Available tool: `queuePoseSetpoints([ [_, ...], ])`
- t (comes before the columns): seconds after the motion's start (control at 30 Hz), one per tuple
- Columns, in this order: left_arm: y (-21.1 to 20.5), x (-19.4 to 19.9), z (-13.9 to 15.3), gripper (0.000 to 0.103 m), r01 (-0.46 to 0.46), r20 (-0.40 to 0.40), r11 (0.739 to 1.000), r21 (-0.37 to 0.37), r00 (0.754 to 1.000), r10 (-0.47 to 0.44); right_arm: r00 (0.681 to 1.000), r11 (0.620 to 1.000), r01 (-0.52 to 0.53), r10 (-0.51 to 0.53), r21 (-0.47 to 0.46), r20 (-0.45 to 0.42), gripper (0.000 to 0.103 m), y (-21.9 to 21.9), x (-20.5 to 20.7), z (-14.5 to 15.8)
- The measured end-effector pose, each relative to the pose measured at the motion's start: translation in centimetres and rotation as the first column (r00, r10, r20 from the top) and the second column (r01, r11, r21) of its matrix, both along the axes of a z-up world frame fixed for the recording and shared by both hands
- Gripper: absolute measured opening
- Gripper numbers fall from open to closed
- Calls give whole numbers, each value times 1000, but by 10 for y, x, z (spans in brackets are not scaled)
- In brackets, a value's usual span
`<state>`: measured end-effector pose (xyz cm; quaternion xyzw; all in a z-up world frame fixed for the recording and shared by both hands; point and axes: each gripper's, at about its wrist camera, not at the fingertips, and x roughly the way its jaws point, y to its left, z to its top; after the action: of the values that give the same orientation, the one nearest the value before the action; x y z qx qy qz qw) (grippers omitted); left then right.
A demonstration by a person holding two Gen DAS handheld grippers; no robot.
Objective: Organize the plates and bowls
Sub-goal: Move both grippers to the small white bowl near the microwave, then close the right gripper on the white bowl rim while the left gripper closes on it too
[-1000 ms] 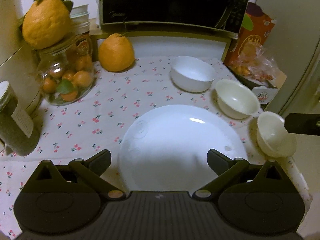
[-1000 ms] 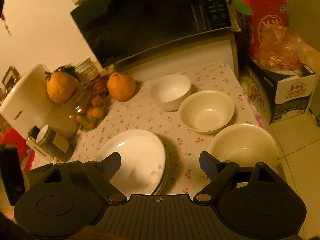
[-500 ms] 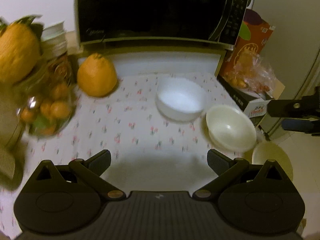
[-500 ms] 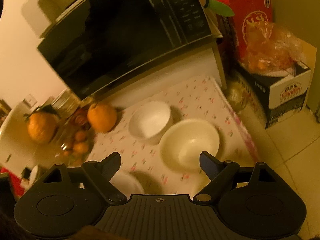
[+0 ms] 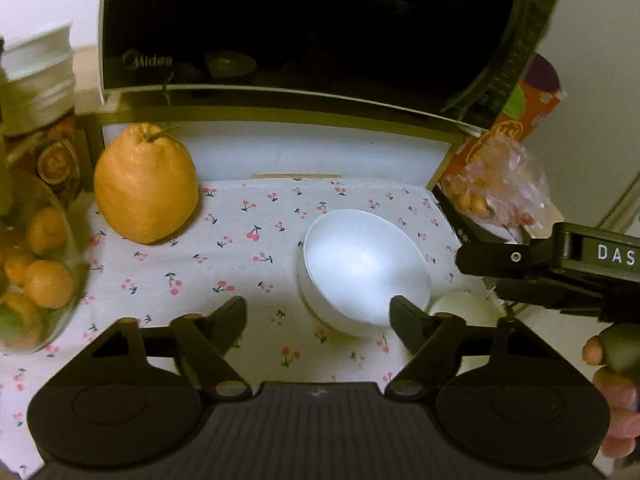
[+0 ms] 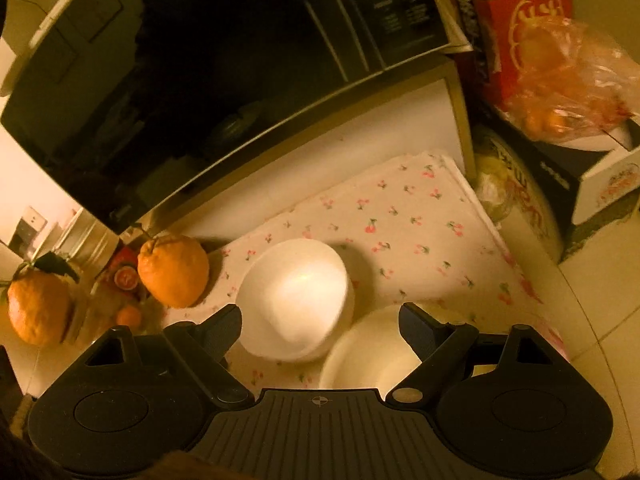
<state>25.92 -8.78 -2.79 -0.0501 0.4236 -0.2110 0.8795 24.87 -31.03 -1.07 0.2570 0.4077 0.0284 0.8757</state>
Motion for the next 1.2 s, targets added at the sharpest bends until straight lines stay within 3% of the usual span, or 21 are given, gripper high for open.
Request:
queuePoseSetpoints([
  [0.1, 2, 11, -7, 60, -12, -23, 999, -36, 1000, 12, 1000, 1000, 12, -12, -3, -3, 84, 4, 13, -6],
  [0.47, -2, 28, -23, 41, -13, -43, 997, -74, 999, 10, 998, 999, 32, -33, -4, -48, 45, 10, 38, -29],
  [1.03, -7, 31, -31, 19, -24, -46, 997, -72, 999, 21, 997, 997, 30, -35, -69, -70, 16, 17, 37, -43],
  [1.2, -8, 28, -27, 19, -31, -33, 998, -63, 999, 29, 997, 997, 33, -37, -67, -61, 15, 17, 34, -38],
])
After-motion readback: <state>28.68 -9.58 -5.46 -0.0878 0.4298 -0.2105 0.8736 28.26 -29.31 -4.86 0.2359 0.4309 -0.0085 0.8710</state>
